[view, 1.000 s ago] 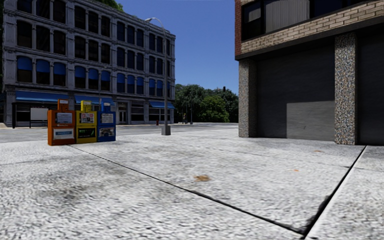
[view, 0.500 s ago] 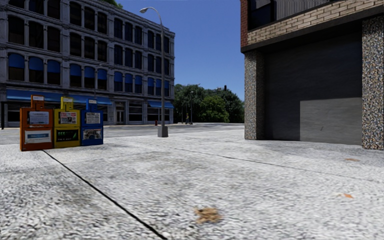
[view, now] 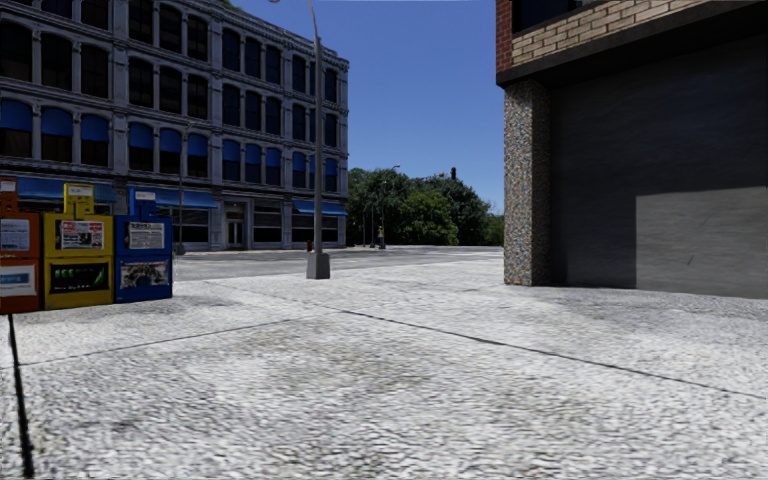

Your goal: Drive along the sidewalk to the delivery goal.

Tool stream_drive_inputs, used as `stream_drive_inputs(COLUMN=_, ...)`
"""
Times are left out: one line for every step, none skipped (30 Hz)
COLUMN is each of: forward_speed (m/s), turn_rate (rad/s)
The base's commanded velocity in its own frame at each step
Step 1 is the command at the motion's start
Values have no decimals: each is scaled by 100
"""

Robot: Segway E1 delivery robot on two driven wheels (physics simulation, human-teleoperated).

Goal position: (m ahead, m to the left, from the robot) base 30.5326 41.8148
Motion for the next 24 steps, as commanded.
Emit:
stream_drive_inputs(forward_speed=200, turn_rate=0)
stream_drive_inputs(forward_speed=200, turn_rate=0)
stream_drive_inputs(forward_speed=200, turn_rate=0)
stream_drive_inputs(forward_speed=200, turn_rate=0)
stream_drive_inputs(forward_speed=200, turn_rate=0)
stream_drive_inputs(forward_speed=200, turn_rate=0)
stream_drive_inputs(forward_speed=200, turn_rate=0)
stream_drive_inputs(forward_speed=200, turn_rate=0)
stream_drive_inputs(forward_speed=200, turn_rate=0)
stream_drive_inputs(forward_speed=200, turn_rate=0)
stream_drive_inputs(forward_speed=200, turn_rate=0)
stream_drive_inputs(forward_speed=200, turn_rate=0)
stream_drive_inputs(forward_speed=200, turn_rate=0)
stream_drive_inputs(forward_speed=200, turn_rate=0)
stream_drive_inputs(forward_speed=200, turn_rate=0)
stream_drive_inputs(forward_speed=200, turn_rate=0)
stream_drive_inputs(forward_speed=200, turn_rate=0)
stream_drive_inputs(forward_speed=200, turn_rate=0)
stream_drive_inputs(forward_speed=200, turn_rate=0)
stream_drive_inputs(forward_speed=200, turn_rate=0)
stream_drive_inputs(forward_speed=200, turn_rate=0)
stream_drive_inputs(forward_speed=200, turn_rate=0)
stream_drive_inputs(forward_speed=200, turn_rate=0)
stream_drive_inputs(forward_speed=200, turn_rate=0)
